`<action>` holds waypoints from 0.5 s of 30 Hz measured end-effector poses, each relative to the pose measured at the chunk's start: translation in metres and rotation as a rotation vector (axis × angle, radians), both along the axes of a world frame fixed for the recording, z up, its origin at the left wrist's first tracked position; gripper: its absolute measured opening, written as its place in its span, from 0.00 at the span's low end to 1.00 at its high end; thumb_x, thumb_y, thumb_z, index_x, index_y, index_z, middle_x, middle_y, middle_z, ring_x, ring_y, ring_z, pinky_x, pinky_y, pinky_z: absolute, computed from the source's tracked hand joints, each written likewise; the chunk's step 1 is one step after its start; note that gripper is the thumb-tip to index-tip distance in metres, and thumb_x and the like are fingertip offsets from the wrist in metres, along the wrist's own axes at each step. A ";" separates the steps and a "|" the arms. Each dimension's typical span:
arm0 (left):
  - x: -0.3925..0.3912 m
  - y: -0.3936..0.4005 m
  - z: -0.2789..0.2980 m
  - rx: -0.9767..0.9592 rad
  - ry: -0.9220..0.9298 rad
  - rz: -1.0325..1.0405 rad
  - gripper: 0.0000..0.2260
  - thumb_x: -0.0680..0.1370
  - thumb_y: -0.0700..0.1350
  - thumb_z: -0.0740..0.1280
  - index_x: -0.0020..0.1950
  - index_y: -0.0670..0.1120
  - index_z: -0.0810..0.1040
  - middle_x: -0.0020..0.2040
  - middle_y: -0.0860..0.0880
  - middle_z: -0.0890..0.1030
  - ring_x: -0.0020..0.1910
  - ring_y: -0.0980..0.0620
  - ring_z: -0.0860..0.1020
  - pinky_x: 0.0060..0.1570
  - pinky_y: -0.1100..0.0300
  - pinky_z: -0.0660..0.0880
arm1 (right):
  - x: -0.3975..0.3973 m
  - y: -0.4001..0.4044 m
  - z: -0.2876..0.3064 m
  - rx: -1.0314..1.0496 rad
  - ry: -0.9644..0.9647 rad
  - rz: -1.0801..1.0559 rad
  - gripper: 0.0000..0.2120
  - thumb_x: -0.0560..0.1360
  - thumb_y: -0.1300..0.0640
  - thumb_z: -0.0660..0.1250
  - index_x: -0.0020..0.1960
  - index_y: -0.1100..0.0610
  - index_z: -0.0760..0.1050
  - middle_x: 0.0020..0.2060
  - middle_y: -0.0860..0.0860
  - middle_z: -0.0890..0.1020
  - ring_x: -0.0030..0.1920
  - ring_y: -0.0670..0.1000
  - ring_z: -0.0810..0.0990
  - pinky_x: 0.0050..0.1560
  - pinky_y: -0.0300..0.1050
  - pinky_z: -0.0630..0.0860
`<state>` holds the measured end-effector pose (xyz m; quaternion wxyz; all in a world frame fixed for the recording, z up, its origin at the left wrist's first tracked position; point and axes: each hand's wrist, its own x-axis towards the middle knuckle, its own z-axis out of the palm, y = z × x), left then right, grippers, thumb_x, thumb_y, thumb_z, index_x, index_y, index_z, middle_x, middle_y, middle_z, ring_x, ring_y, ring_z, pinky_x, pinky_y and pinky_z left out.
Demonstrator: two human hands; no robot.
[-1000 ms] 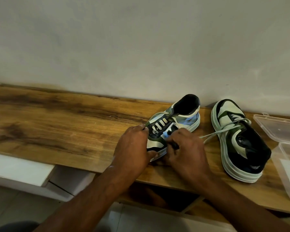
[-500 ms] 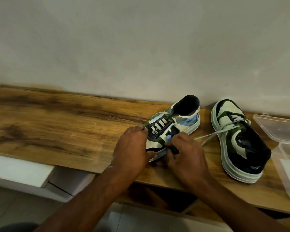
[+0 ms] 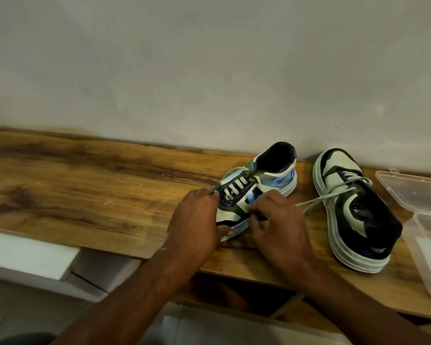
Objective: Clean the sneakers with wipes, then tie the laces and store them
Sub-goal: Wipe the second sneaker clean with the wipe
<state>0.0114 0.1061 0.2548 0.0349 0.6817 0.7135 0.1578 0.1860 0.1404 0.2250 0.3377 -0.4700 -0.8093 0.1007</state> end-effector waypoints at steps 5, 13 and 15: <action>-0.002 0.001 0.003 0.001 0.033 -0.007 0.30 0.71 0.59 0.78 0.71 0.53 0.77 0.67 0.55 0.78 0.64 0.54 0.75 0.60 0.60 0.71 | -0.009 -0.008 -0.002 0.014 -0.026 0.117 0.10 0.69 0.66 0.75 0.49 0.56 0.83 0.47 0.49 0.80 0.43 0.47 0.79 0.41 0.38 0.78; -0.012 -0.002 0.012 -0.100 0.012 0.015 0.34 0.69 0.57 0.81 0.72 0.51 0.77 0.70 0.53 0.79 0.68 0.51 0.76 0.63 0.56 0.72 | 0.034 0.038 0.012 0.071 0.187 -0.163 0.10 0.69 0.66 0.75 0.47 0.54 0.85 0.44 0.47 0.84 0.44 0.46 0.81 0.48 0.45 0.81; -0.018 -0.002 0.014 -0.135 0.004 0.052 0.35 0.68 0.56 0.82 0.72 0.51 0.77 0.68 0.52 0.80 0.66 0.50 0.77 0.61 0.55 0.74 | 0.032 0.036 0.013 0.080 0.177 -0.167 0.09 0.69 0.65 0.75 0.47 0.55 0.85 0.44 0.48 0.83 0.44 0.47 0.81 0.47 0.48 0.81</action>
